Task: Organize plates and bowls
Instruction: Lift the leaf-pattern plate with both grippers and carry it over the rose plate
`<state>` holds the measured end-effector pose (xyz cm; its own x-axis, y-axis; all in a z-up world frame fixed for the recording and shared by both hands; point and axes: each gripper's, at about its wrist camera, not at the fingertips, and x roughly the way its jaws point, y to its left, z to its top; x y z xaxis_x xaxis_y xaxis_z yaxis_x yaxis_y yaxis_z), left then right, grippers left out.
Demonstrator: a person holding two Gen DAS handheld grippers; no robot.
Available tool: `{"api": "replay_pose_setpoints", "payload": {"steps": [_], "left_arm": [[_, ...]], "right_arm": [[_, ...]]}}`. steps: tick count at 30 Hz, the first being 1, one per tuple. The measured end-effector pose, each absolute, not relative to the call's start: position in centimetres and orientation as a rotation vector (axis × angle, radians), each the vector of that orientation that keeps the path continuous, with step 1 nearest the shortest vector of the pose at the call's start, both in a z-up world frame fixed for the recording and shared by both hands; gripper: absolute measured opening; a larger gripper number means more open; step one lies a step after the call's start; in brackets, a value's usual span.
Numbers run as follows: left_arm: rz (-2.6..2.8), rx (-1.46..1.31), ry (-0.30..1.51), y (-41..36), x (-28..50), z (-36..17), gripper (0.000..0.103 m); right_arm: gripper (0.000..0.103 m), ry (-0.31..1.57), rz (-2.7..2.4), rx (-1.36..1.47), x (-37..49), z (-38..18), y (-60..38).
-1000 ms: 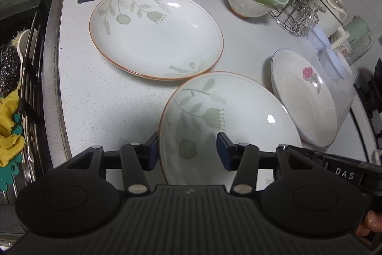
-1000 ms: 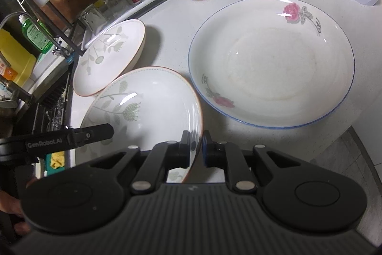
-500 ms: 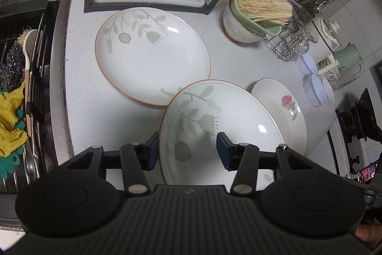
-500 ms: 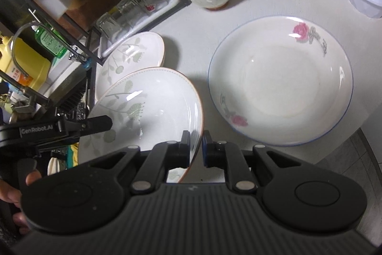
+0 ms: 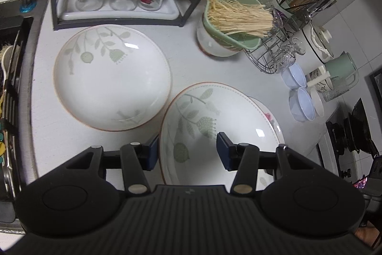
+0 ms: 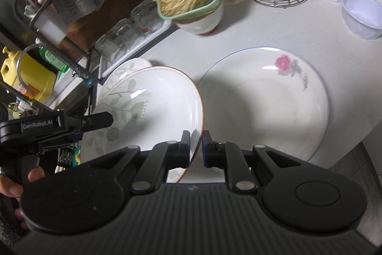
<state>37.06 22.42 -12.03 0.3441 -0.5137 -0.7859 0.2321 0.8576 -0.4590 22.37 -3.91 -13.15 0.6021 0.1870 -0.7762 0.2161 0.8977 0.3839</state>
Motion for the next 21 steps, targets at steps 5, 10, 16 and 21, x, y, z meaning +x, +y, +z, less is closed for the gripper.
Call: {"api": "replay_pose_setpoints", "payload": {"steps": [5,10,16,21], "left_arm": [[-0.485,-0.339,1.137,19.4,37.2,-11.5,0.055],[-0.465,-0.357,1.130,16.5,37.1,-11.5,0.055],[-0.437,-0.330,1.176,13.8,37.4,-13.0,0.055],[-0.421,-0.317,1.228,12.0,37.6,-14.7,0.055]], "right_arm": [[0.013,0.909,-0.014,0.460,22.8,-11.8,-7.2],[0.013,0.871,-0.003,0.459,22.8,-10.9,-10.3],[0.013,0.899,0.005,0.458,23.1,-12.4,-12.7],[0.013,0.920,0.012,0.445,23.5,-13.2,-14.5]]}}
